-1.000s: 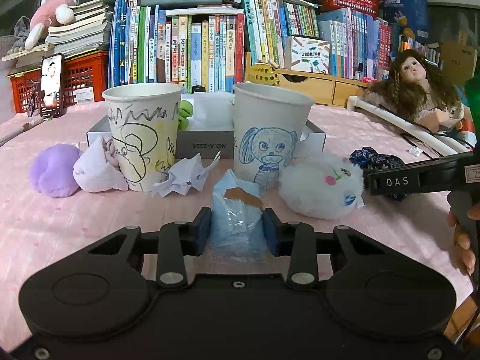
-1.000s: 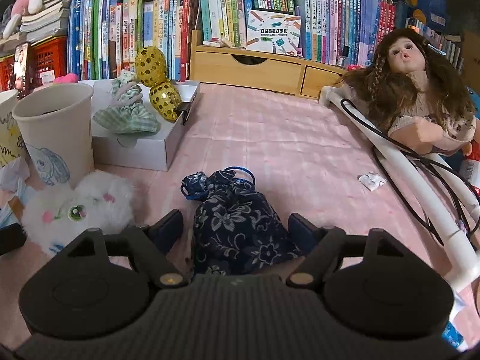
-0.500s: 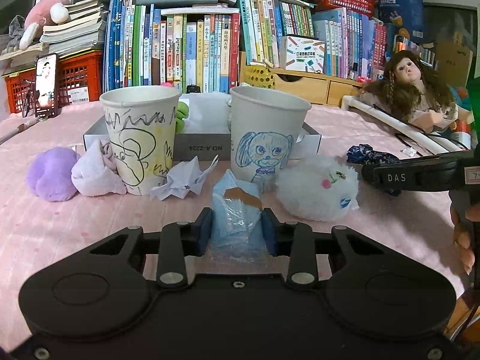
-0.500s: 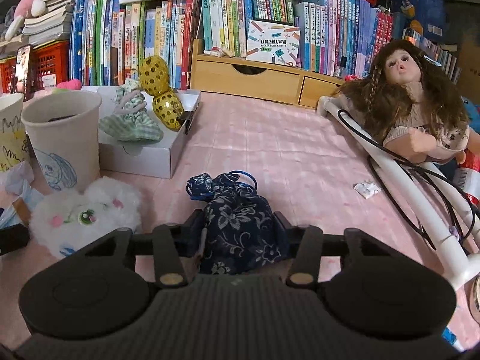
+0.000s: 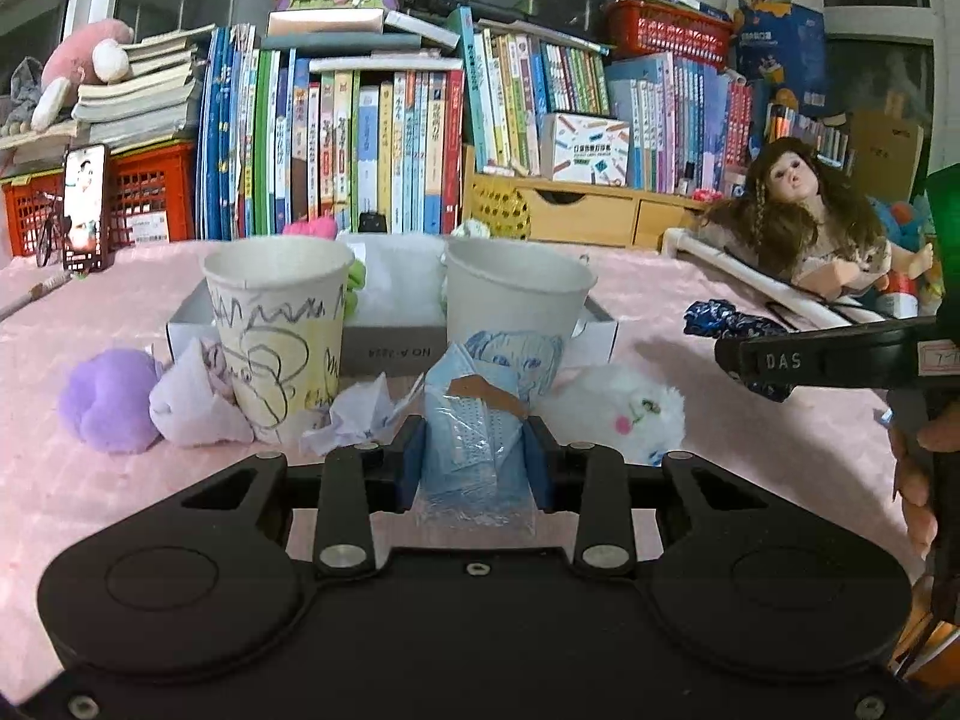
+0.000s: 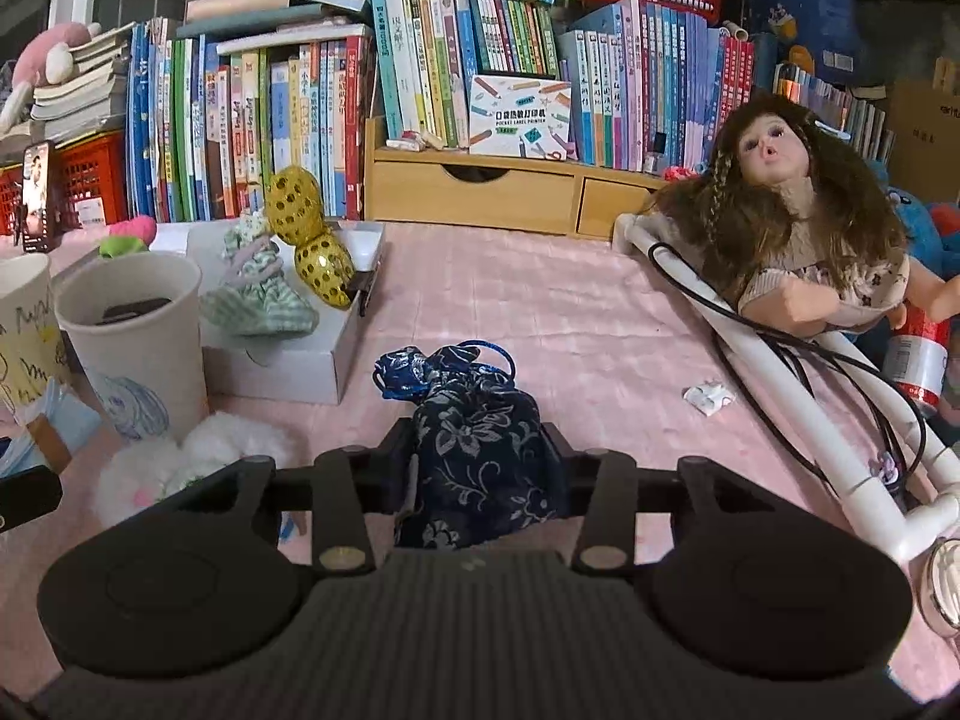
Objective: Organize books
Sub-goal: 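Lift and carry the blue bag and floral pouch over the grey tray with both tools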
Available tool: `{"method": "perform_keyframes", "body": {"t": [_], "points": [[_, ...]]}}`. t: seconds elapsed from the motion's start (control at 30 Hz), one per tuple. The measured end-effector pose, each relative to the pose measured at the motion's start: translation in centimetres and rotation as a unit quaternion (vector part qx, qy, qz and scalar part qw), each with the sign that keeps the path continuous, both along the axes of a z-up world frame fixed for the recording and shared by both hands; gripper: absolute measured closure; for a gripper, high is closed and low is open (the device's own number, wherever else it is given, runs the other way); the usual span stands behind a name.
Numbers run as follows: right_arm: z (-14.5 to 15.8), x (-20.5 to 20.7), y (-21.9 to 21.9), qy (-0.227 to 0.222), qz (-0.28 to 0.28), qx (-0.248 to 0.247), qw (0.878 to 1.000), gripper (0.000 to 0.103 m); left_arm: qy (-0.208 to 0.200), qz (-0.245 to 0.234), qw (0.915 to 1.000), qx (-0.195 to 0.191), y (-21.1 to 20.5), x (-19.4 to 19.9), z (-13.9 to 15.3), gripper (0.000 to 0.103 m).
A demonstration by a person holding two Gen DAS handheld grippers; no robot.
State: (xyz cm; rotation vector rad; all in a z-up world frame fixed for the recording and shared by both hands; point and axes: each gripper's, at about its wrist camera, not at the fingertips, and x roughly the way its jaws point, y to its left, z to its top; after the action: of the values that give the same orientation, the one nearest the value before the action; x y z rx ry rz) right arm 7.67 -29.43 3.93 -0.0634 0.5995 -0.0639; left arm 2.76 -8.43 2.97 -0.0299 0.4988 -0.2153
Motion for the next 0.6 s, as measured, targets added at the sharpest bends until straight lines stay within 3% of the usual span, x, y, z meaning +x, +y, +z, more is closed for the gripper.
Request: {"method": "perform_keyframes", "body": {"t": [0.43, 0.6], "points": [[1.6, -0.4, 1.3, -0.018, 0.016, -0.005, 1.0, 0.056, -0.03, -0.015, 0.9994, -0.002, 0.0, -0.5, 2.4, 0.071], [2.3, -0.6, 1.7, -0.025, 0.02, -0.006, 0.999, 0.056, -0.02, -0.027, 0.9994, -0.011, 0.3, 0.0, 3.4, 0.071]]}}
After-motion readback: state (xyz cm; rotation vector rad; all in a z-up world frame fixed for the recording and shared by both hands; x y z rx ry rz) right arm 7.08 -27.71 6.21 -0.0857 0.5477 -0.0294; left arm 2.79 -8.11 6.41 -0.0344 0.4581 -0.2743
